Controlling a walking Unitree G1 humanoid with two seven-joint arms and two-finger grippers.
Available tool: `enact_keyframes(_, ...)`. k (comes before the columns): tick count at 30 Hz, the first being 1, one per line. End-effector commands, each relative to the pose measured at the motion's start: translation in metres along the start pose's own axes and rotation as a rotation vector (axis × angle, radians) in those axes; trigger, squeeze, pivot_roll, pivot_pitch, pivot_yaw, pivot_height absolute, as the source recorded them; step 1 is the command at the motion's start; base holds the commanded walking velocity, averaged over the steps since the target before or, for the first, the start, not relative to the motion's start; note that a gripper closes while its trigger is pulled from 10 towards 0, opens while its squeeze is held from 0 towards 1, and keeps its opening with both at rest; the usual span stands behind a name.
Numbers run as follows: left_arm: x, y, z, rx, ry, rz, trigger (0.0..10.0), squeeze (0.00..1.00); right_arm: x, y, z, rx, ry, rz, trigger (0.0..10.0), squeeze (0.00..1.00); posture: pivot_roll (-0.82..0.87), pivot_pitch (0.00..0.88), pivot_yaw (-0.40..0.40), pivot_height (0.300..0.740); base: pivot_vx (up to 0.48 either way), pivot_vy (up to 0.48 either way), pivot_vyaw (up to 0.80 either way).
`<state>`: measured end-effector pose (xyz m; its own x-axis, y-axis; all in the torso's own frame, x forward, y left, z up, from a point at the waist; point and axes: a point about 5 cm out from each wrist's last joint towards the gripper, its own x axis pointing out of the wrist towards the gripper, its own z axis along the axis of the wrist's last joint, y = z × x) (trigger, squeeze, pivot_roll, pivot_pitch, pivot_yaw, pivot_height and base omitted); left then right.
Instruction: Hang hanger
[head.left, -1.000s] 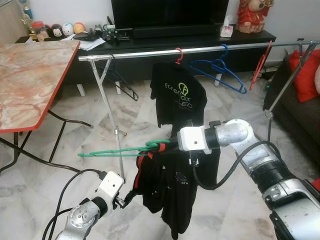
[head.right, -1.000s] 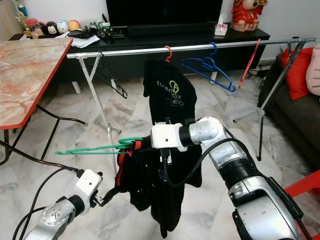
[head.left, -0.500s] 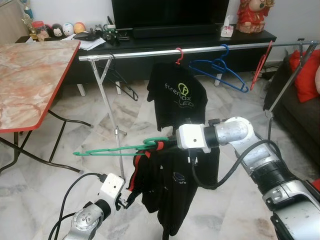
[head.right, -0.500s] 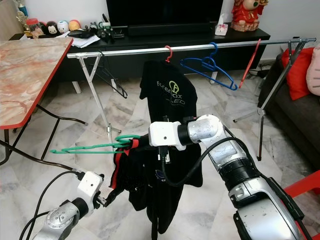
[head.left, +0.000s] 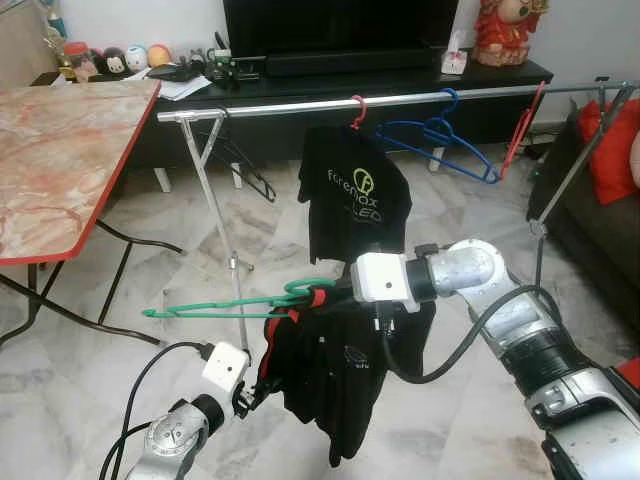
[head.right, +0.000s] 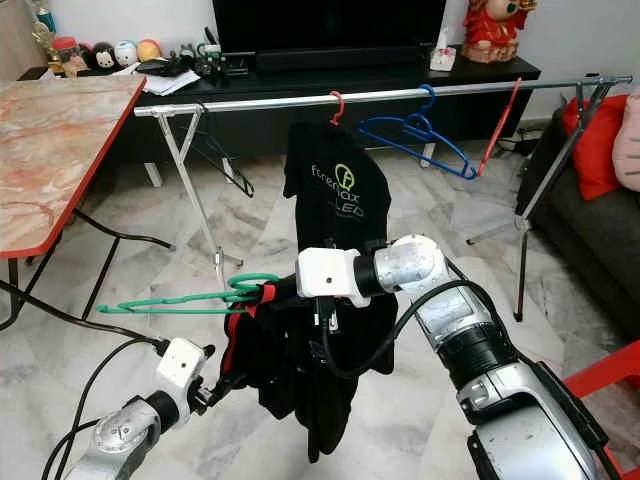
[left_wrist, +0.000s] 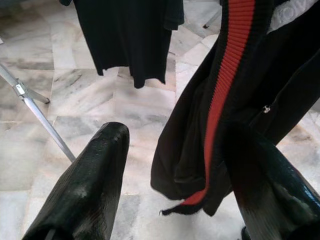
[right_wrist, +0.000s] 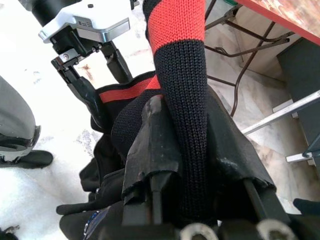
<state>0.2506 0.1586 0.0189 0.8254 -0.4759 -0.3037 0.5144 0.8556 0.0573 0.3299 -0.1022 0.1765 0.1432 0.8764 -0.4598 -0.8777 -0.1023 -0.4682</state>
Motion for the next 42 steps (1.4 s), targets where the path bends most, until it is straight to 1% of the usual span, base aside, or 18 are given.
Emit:
enact_keyframes(1,-0.0008,0.0003,-0.0002,-0.012,-0.001,-0.016,0.0,0.00,-0.0016,-0.0061,0.0113,-0.040,-0.030,-0.018,0.0,0.00,-0.10,0.023,0.018,0.740,0.000,0.000,0.00)
enact_keyframes(4,-0.0010,0.0004,-0.0002,-0.011,0.000,-0.018,0.0,0.00,-0.0008,-0.0071,0.0115,-0.035,-0.032,-0.025,0.0,0.00,-0.10,0.024,0.019,0.740,0.000,0.000,0.00)
enact_keyframes(8,-0.0041,0.0021,-0.0015,-0.047,-0.007,-0.013,0.0,0.00,-0.0001,-0.0112,0.0096,-0.004,-0.039,-0.058,0.0,0.00,-0.10,0.023,0.020,0.740,0.000,0.000,0.00)
enact_keyframes(17,-0.0094,0.0020,-0.0051,-0.056,0.010,-0.046,0.0,0.00,-0.0004,-0.0121,0.0038,0.020,-0.025,-0.073,0.0,0.00,-0.09,0.023,0.022,0.740,0.000,0.000,0.00)
enact_keyframes(27,-0.0099,0.0007,-0.0051,-0.065,0.010,-0.061,0.0,0.00,0.0011,-0.0115,0.0033,0.034,-0.035,-0.075,0.0,0.00,-0.10,0.021,0.025,0.740,0.000,0.000,0.00)
enact_keyframes(34,-0.0095,0.0018,-0.0040,-0.066,0.013,-0.078,0.0,0.00,0.0028,-0.0125,0.0068,0.034,-0.051,-0.075,0.0,0.00,-0.10,0.022,0.030,0.740,0.000,0.000,0.00)
enact_keyframes(42,-0.0103,-0.0021,-0.0081,-0.076,0.030,-0.092,0.0,0.00,0.0024,-0.0133,0.0049,0.052,-0.050,-0.091,0.0,0.00,-0.10,0.031,0.032,0.740,0.000,0.000,0.00)
